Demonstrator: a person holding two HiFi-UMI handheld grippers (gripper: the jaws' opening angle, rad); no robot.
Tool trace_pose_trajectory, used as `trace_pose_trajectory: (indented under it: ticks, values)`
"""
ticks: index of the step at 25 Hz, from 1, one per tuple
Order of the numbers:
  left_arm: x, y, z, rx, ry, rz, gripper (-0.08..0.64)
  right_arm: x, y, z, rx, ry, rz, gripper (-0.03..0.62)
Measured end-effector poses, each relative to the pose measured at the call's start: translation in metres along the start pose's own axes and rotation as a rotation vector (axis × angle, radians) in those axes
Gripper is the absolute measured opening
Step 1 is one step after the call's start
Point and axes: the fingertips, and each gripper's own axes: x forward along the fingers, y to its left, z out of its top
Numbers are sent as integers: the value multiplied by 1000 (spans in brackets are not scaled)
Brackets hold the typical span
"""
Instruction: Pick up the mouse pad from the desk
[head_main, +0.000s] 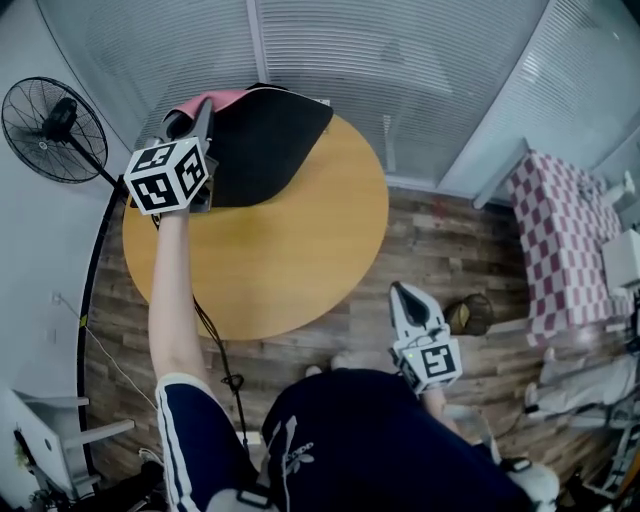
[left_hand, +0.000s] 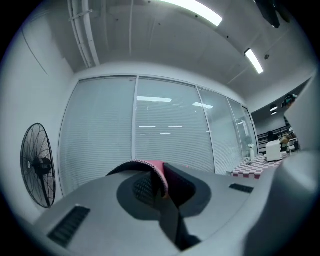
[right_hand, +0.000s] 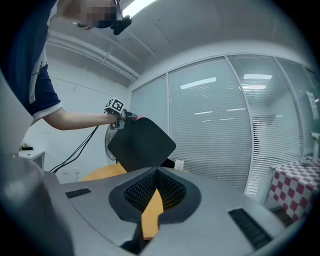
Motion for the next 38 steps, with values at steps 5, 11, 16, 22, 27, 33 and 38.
trace_pose_trajectory:
  ticks: [5,11,16,22,27,33,38]
  values:
    - [-44,13,26,-3,-57,54,20,1,9,5,0,-17,45,3]
    - [-111,11,41,39,-107,100,20,4,18,18,-26,-55,114,3]
    - [-181,9,39,38,-135,155,20,11,45,34,-56,-91,193,3]
    - [-261,-13,36,83,-171,216,20,21,85,51,-92,-129,283,3]
    - [-311,-38,33,136,-172,272,19,21,107,61,-90,-146,327,3]
    - [-361,-56,7,146,-125,358,18,15,123,67,-102,-163,352,3]
    - [-389,-65,-25,112,-73,406,19,10,134,71,-107,-168,356,3]
